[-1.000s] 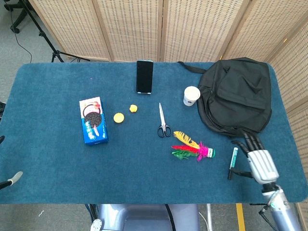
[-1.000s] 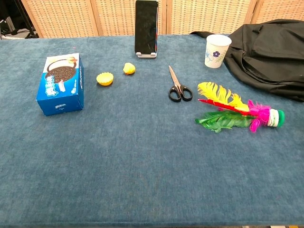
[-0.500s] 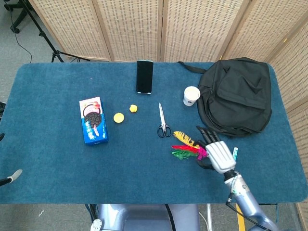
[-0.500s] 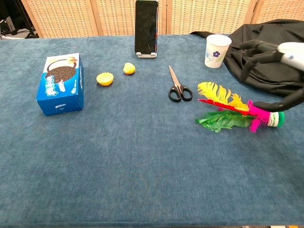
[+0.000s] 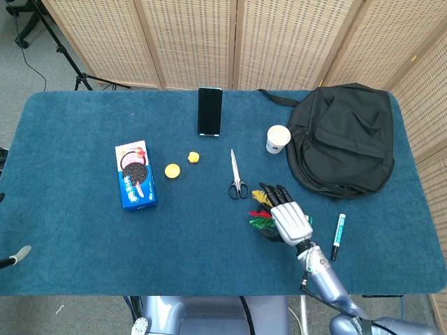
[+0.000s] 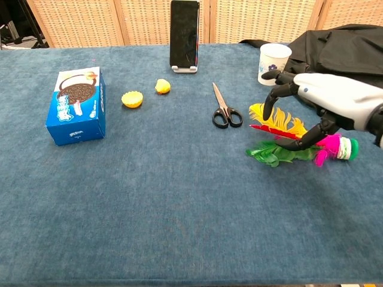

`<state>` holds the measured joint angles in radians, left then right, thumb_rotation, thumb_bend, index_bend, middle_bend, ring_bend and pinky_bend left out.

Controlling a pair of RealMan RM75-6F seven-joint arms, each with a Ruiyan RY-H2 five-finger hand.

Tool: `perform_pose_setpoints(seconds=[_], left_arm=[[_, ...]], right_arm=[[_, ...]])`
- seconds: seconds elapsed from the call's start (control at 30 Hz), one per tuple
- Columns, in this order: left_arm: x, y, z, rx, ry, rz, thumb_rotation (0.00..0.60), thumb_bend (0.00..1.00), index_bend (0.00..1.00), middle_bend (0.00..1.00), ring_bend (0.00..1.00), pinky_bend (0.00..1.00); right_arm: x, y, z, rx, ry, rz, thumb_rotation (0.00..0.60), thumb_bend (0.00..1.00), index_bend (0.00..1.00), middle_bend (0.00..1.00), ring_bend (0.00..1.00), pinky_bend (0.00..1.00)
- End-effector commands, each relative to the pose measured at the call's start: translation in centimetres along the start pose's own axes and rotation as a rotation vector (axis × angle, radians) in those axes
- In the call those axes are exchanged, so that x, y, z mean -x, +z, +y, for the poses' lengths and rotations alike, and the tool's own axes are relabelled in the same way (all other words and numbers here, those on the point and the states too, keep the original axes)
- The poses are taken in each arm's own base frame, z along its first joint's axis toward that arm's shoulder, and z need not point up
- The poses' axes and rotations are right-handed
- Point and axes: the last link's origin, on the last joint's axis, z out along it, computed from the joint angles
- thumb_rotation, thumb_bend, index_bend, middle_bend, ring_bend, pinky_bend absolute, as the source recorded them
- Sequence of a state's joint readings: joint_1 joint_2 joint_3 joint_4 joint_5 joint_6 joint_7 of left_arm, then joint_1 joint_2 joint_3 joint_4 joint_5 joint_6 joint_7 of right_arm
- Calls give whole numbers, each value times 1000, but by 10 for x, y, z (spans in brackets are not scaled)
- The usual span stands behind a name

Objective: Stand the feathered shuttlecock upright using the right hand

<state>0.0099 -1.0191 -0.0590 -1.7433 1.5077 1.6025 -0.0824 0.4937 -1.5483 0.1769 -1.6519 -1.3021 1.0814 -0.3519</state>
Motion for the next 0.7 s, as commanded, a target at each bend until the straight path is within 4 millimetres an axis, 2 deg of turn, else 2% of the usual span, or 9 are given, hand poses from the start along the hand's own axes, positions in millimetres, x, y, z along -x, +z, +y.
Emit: perform_pose_setpoints(seconds=[0.03,0.23,0.4,0.63,0.7], left_arm=[[-1,1,-1,-5,-5,0,600,0,0,0,0,0],[-2,2,-3,-12,-10,-4,600,0,0,0,0,0],[-2,2,-3,-14,-13,-4,600,0,0,0,0,0],[-2,4,-4,-16,-14,-6,600,0,0,0,0,0],[-2,4,-4,-16,-14,-5,600,0,0,0,0,0]], right_arm=[[4,6,1,11,-3,-4,600,345,397,0,0,0],[8,11,4,27,-6,-4,600,352,421,0,0,0],[11,15,5,41,-14,4,600,364,481,0,0,0],[16,20,7,64,-18,19,600,413,503,0,0,0],[18,21,7,67,-16,19,600,453,506,0,0,0]])
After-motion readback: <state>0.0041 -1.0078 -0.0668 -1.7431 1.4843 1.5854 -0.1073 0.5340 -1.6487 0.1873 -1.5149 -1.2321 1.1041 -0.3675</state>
